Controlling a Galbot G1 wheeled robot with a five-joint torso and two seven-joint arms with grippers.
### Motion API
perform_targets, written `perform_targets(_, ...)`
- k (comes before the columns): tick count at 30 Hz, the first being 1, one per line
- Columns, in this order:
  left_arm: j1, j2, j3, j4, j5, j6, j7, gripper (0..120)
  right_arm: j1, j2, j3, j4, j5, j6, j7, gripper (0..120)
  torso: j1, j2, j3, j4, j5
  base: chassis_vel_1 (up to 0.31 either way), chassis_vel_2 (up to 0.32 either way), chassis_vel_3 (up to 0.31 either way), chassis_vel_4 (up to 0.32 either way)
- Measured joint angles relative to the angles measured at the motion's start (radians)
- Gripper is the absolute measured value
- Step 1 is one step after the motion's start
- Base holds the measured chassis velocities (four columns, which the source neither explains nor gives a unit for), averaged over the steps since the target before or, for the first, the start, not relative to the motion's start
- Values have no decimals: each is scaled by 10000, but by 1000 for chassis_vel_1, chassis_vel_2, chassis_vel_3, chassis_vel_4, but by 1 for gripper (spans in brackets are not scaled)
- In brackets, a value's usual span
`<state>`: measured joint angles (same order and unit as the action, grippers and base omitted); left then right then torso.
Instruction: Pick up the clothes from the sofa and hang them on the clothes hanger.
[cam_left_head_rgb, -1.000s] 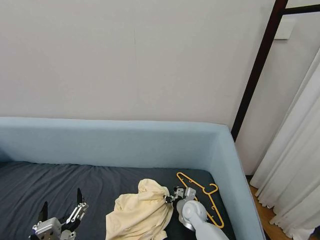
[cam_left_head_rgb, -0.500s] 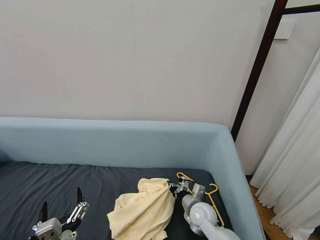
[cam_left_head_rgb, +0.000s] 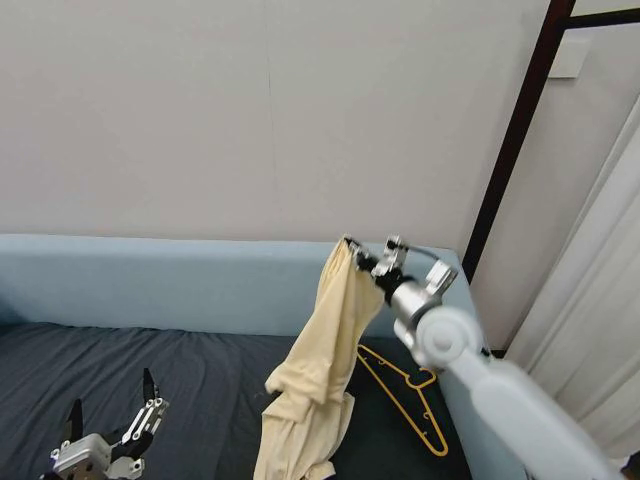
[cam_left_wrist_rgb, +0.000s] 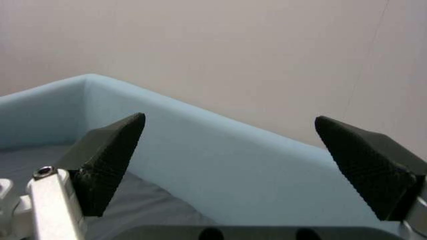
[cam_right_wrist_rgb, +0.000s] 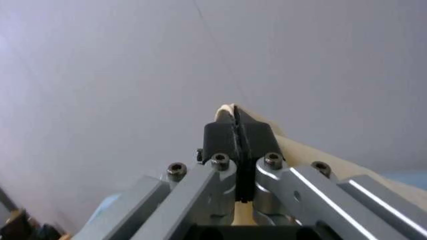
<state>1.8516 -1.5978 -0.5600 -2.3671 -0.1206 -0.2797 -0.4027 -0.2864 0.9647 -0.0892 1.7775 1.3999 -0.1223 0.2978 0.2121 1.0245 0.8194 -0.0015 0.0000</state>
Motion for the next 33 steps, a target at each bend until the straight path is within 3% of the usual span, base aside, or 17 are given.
perform_targets(7,-146,120,-166,-142,-254,162,-1,100,3330,-339,-349,-523,1276,-207,518,0,0,0,0,0,-1,0,0,0,0)
perform_targets(11,-226,196,-209,-109,-323,198,-1,100,4159,-350,-555,-26,1736,-477,870,0,-1,1,-2,0,-4,0,0,0,0)
perform_targets(15,-318,267,-298,-40,-418,235,-1,100,4122,-422,-842,1053,1889,-763,1060,0,-1,0,-2,0,-4,0,0,0,0)
perform_targets(20,-439,397,-627,113,-645,303,-12,100,2787,-452,-1394,2415,1527,-1026,1088,0,-1,1,-3,1,-2,0,0,0,0)
perform_targets(24,-488,649,-1095,345,-933,348,-40,100,-16,-235,-2421,2383,-773,-1014,220,0,-1,1,-3,-2,-3,0,0,0,0)
perform_targets(25,-488,649,-1095,345,-933,348,-40,100,-16,-235,-2421,2383,-773,-1014,220,0,-1,1,-3,-2,-3,0,0,0,0)
perform_targets(27,-482,745,-1289,422,-1036,369,-46,100,-1505,226,-2892,1408,-2204,-752,-281,0,-1,0,-1,-2,1,0,0,0,0)
perform_targets(29,-478,772,-1345,445,-1058,379,-48,100,-1813,382,-2996,1058,-2542,-649,-405,0,-1,0,0,-3,0,0,0,0,0)
perform_targets(33,-545,1008,-2016,641,-1353,516,-49,100,-3227,1809,-3732,-2320,-4795,364,-1404,0,-1,-1,-1,0,-4,0,0,0,0)
